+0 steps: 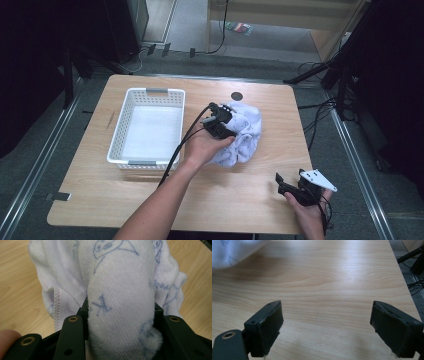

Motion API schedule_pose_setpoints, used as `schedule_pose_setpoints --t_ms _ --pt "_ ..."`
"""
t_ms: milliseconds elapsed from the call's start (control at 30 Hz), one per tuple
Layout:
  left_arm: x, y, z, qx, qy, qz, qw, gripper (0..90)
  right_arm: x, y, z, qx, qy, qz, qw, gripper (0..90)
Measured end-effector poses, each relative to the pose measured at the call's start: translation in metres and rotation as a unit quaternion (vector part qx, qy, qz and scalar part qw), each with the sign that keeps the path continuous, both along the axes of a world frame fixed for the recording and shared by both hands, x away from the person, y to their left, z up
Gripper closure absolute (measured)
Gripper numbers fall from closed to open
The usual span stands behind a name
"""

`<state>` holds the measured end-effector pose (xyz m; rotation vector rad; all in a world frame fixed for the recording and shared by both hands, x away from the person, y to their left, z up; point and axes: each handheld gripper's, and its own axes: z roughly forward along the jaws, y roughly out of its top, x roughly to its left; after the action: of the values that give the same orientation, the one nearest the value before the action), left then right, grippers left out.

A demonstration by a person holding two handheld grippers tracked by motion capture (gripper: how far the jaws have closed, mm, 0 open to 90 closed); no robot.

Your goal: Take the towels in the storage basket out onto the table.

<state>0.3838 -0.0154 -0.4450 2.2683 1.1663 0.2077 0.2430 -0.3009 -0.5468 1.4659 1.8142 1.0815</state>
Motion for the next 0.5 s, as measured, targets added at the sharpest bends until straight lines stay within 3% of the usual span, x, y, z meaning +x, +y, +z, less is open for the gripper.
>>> schedule_pose_setpoints --t_ms 200,267,333,367,400,500 --pt "0.0 -0.008 -0.019 0.007 0.016 -0.002 0.9999 51.9 0.0 0.0 0.0 0.0 -0.001 0.001 1.0 11.1" --pt "0.0 -0.011 -0.028 0.009 0.039 -0.01 0.9991 47.0 0.0 0.0 0.0 0.0 -0.001 0.0 1.0 11.1" --pt "-0.001 -0.012 -0.03 0.016 0.041 -0.015 0.9989 37.4 0.0 0.0 0.0 0.0 -0.001 0.001 1.0 11.1" --pt "-0.002 -0.013 -0.031 0.019 0.037 -0.015 0.999 37.4 0.0 0.0 0.0 -0.001 0.0 0.0 1.0 11.1" --pt "-0.002 -0.013 -0.03 0.012 0.039 -0.007 0.9991 20.1 0.0 0.0 0.0 0.0 0.0 0.0 1.0 11.1" --pt "-0.003 -0.012 -0.023 0.007 0.044 -0.001 0.999 0.0 0.0 0.0 0.0 -0.001 -0.001 0.0 1.0 11.1"
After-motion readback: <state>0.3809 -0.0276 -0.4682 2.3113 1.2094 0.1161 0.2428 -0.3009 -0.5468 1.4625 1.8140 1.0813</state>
